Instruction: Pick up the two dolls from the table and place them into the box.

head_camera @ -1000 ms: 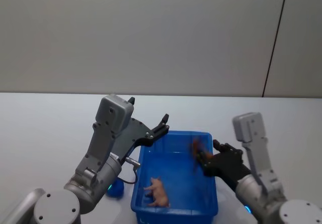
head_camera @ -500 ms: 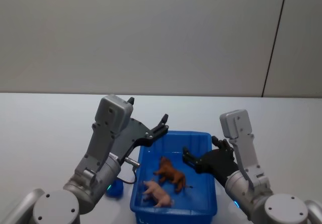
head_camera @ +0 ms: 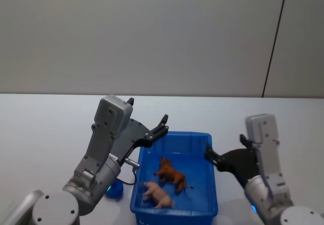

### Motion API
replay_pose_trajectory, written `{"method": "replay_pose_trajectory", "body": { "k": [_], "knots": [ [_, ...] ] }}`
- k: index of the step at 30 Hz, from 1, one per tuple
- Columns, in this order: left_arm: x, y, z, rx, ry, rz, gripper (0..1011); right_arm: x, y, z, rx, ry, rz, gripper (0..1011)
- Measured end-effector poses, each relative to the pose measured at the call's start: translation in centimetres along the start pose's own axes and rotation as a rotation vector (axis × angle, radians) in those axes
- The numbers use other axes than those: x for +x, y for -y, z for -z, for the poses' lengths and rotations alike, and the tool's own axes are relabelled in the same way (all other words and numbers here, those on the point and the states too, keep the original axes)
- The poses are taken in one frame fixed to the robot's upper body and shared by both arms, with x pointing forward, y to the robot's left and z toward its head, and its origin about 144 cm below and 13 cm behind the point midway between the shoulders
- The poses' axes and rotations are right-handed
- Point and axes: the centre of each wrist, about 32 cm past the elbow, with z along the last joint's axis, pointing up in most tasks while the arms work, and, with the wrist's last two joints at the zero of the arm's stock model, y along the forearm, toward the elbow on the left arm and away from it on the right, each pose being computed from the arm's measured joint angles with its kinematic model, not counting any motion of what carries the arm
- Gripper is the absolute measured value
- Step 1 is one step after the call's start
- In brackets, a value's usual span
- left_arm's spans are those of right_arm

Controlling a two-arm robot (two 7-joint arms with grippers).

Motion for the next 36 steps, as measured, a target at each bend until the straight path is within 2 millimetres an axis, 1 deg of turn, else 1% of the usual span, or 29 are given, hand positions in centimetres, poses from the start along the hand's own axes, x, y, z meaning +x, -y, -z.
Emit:
{"method": "replay_pose_trajectory", "body": {
  "k": [2, 12, 23, 36],
  "knots": [
    [0.0, 0.0, 0.0, 0.000, 0.000, 0.000, 1003, 0.5, 0.6, 0.2, 0.007, -0.003, 0.034, 1001],
    [0.0, 0.0, 0.0, 0.000, 0.000, 0.000, 1003, 1.4, 1.7, 0.5, 0.024, -0.009, 0.098, 1001],
    [0.0, -0.3, 0.1, 0.013, -0.008, -0.016, 1003, 1.8, 2.3, 0.7, 0.032, -0.011, 0.130, 1001],
    [0.6, -1.6, 0.8, 0.075, -0.070, -0.087, 1003, 2.0, 2.6, 0.8, 0.034, -0.011, 0.144, 1001]
  ]
}}
